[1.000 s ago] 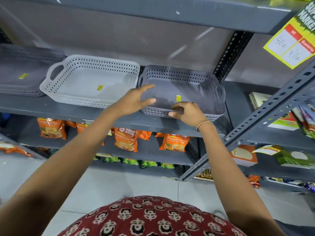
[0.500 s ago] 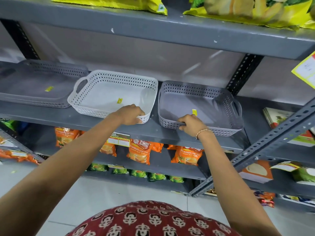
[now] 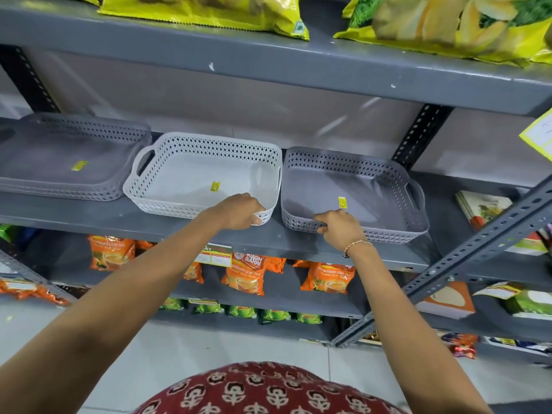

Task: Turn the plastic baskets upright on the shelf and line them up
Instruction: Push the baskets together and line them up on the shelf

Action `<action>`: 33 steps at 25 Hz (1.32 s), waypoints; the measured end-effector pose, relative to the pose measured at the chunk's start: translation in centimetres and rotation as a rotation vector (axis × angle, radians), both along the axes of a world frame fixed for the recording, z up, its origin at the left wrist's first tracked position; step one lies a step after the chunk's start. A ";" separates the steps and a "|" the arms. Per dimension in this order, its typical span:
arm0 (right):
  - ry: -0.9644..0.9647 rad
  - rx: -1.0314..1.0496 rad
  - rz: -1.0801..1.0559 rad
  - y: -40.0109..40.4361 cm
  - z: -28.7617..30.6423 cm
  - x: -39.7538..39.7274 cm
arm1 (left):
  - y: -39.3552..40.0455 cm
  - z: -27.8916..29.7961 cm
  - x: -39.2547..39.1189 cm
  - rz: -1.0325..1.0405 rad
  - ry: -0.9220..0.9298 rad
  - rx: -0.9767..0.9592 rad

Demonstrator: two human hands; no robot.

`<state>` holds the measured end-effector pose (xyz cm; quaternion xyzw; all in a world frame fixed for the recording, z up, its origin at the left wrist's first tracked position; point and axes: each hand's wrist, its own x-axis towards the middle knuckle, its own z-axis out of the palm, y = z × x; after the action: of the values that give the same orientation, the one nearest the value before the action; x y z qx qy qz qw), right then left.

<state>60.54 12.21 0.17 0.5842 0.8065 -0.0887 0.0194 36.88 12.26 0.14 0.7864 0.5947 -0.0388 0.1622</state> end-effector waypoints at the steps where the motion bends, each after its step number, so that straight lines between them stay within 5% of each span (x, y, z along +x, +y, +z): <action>1: -0.003 -0.006 -0.005 0.3 0.1 -0.1 | 0.2 0.1 0.2 -0.005 0.005 0.007; 33: 0.004 -0.049 -0.019 2.1 -0.1 0.9 | 1.5 0.0 0.8 -0.032 -0.031 0.014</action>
<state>61.47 14.31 0.09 0.5910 0.7986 -0.1098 0.0311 37.70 13.72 0.11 0.7974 0.5797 -0.0251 0.1654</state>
